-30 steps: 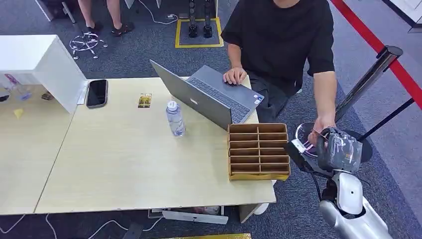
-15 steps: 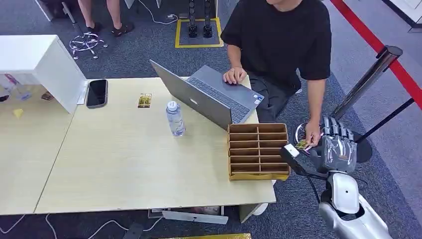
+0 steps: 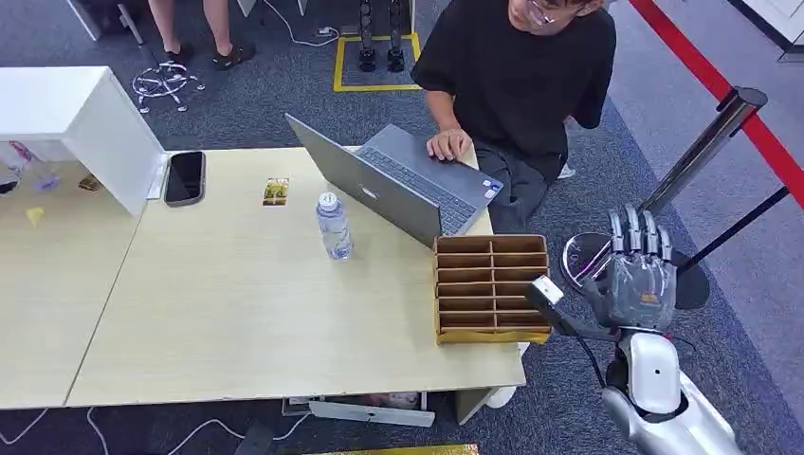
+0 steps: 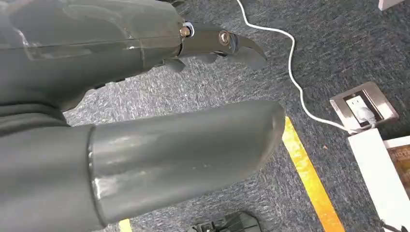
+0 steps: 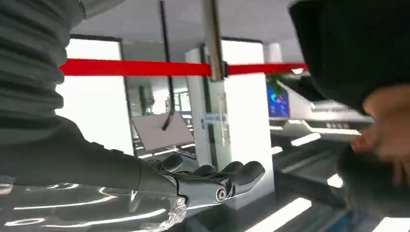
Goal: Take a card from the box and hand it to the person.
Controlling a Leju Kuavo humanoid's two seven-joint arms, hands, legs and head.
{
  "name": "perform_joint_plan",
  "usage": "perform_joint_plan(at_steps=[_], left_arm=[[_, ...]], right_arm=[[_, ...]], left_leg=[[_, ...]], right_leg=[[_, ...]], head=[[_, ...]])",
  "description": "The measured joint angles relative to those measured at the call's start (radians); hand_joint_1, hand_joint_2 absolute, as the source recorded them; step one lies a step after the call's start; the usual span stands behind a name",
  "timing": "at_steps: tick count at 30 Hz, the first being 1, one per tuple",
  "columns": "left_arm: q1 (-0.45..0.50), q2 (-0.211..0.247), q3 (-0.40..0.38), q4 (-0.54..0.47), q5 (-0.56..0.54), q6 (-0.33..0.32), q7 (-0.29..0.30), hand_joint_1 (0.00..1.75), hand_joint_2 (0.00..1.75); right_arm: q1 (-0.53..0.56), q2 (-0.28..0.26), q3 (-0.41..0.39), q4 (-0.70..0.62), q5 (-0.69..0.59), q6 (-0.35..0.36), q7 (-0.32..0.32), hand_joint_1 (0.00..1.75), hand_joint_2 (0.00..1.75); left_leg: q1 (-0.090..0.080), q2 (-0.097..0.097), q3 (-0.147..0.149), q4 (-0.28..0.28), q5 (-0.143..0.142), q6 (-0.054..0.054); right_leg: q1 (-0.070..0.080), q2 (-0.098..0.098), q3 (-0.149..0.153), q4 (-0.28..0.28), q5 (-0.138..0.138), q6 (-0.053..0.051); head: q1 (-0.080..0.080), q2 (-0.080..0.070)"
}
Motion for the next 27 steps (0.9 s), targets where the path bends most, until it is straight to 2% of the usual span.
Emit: perform_joint_plan(at_steps=[4,10,12,18,27], left_arm=[[0.001,0.000,0.000,0.000,0.001,0.001,-0.004,0.00,0.00],[0.007,0.000,0.000,0.000,0.012,0.004,-0.013,0.00,0.00],[0.008,0.000,0.001,0.000,0.012,0.008,-0.014,0.00,0.00],[0.011,0.000,0.001,0.000,0.013,0.013,-0.014,0.00,0.00],[0.012,0.000,0.002,0.000,0.015,0.019,-0.021,0.00,0.00]], right_arm=[[0.001,0.016,0.001,-0.048,-0.018,-0.085,-0.019,0.00,1.75],[0.005,0.040,0.008,-0.124,-0.146,-0.113,-0.051,0.00,1.75],[0.005,0.048,0.014,-0.142,-0.179,-0.113,-0.067,0.00,1.75],[0.011,0.069,0.032,-0.183,-0.124,-0.063,-0.072,0.00,1.75],[0.016,0.117,0.076,-0.177,-0.281,-0.078,-0.106,0.00,1.75]], left_leg=[[0.000,0.000,0.000,0.000,0.000,0.000],[0.000,0.000,0.000,0.000,0.000,0.000],[0.000,0.000,0.000,0.000,0.000,0.000],[0.000,0.000,0.000,0.000,0.000,0.000],[0.000,0.000,-0.001,0.000,0.000,0.000]], right_leg=[[0.000,0.000,0.000,0.000,0.000,0.000],[0.000,0.000,0.000,0.000,0.000,0.000],[0.000,0.000,0.000,0.000,0.000,0.000],[0.000,0.000,0.000,0.000,0.000,0.000],[0.000,0.000,0.000,0.000,0.000,0.000]], head=[[0.000,0.000],[0.000,0.000],[0.000,0.000],[0.000,0.000],[0.000,0.000]])
